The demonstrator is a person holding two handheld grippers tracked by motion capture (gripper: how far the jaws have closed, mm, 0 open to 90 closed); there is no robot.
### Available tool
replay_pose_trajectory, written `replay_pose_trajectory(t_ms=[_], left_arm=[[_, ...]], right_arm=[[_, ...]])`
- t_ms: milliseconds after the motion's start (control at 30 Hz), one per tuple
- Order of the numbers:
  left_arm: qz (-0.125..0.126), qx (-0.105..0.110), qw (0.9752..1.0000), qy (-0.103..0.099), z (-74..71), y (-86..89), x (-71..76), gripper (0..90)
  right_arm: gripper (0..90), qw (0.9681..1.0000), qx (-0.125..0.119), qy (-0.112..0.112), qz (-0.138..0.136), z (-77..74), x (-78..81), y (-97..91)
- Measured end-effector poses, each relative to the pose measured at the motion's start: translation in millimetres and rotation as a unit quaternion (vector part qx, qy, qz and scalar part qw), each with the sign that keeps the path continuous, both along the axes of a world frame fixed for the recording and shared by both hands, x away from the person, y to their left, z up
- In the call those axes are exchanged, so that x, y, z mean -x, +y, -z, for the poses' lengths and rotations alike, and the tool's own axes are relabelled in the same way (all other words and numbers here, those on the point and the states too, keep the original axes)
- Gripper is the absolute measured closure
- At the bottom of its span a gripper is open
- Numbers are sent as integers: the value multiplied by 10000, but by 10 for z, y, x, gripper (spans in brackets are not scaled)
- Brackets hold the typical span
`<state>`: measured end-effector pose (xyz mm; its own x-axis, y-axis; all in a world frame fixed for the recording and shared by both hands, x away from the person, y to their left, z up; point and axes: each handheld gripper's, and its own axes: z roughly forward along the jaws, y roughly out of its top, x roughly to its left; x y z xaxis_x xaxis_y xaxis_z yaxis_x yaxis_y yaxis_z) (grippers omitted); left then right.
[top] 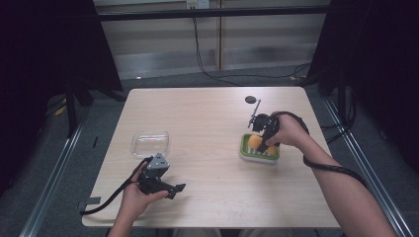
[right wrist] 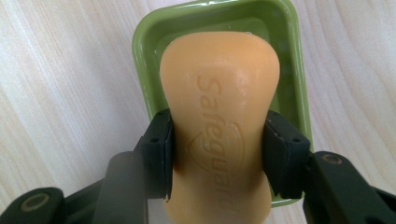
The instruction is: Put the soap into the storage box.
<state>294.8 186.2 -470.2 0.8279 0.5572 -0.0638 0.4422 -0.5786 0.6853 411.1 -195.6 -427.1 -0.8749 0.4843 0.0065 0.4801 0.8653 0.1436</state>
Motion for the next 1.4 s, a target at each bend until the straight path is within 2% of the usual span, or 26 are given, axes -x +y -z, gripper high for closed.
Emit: replay_pose_trajectory(t_ms=[100, 433, 500, 733, 767, 833, 1100, 1267, 1333, 1400], left_arm=[[-21, -13, 10000, -14, 1, -1, 2, 73], [-21, 3, 10000, -11, -2, 2, 1, 73], [-20, 4, 10000, -14, -2, 2, 1, 73], [-38, -34, 10000, -18, -10, 8, 5, 73], [-44, -12, 10000, 5, -11, 7, 7, 73], [-39, -23, 10000, -15, -13, 10, 5, 73], [-66, 37, 10000, -39, -4, 8, 6, 73], [-62, 61, 10000, -8, -2, 6, 4, 73], [-58, 4, 10000, 2, -7, 9, 2, 73], [-64, 8, 10000, 1, -8, 9, 3, 73]], right_arm=[[505, 10000, -21, -26, -70, 9, -23, -2], [505, 10000, -12, -5, 3, 50, -44, 14], [505, 10000, -3, -19, -69, 60, -54, 15], [505, 10000, -6, -27, -55, 79, -75, 28], [505, 10000, -13, -5, 12, 82, -69, 34], [505, 10000, -12, -46, -67, 86, -84, 32], [505, 10000, -37, -52, 63, 119, -97, 30], [505, 10000, -43, -64, 12, 159, -111, 23], [505, 10000, -44, -47, -26, 169, -112, 23], [505, 10000, -18, -14, 28, 170, -102, 30]])
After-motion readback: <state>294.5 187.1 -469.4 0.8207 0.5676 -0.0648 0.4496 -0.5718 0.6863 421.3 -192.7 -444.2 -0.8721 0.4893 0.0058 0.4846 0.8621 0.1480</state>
